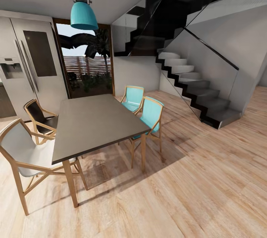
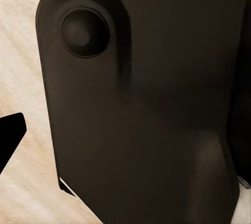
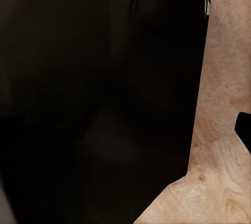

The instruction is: Put the three can of soda from the living room inside the tash can in the kitchen.

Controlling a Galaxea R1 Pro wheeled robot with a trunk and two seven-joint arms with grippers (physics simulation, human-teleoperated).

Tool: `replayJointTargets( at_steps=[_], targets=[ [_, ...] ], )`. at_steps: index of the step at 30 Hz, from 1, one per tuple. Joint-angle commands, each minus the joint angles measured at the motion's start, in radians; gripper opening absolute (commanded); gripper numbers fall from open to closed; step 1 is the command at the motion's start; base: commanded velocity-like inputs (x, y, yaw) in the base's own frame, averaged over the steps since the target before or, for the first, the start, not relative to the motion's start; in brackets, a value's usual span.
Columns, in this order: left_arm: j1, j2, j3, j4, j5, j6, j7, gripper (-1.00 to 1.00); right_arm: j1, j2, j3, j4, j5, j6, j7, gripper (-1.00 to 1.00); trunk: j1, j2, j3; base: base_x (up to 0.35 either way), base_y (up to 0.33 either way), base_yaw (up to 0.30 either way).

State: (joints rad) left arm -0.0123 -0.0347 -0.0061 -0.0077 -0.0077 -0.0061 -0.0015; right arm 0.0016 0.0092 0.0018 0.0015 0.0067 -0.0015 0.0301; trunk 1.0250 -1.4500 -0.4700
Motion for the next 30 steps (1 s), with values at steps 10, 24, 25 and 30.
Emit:
replayJointTargets(
  at_steps=[10,24,25,30],
  targets=[
    [0.000,0.000,0.000,0.000,0.000,-0.001,0.000,1.00,0.000,0.000,-0.003,0.000,0.001,-0.001,0.000,1.00,0.000,0.000,0.000,0.000,0.000,0.000],
    [-0.010,0.000,-0.003,-0.008,0.002,0.005,0.000,1.00,0.000,-0.001,0.001,-0.013,0.014,0.005,0.017,1.00,0.000,0.000,0.000,0.000,0.000,0.000],
    [-0.010,0.000,-0.003,-0.008,0.002,0.005,0.000,1.00,0.000,-0.001,0.001,-0.013,0.014,0.005,0.017,1.00,0.000,0.000,0.000,0.000,0.000,0.000],
    [-0.010,0.000,-0.003,-0.008,0.002,0.005,0.000,1.00,0.000,-0.001,0.001,-0.013,0.014,0.005,0.017,1.00,0.000,0.000,0.000,0.000,0.000,0.000]
  ],
)
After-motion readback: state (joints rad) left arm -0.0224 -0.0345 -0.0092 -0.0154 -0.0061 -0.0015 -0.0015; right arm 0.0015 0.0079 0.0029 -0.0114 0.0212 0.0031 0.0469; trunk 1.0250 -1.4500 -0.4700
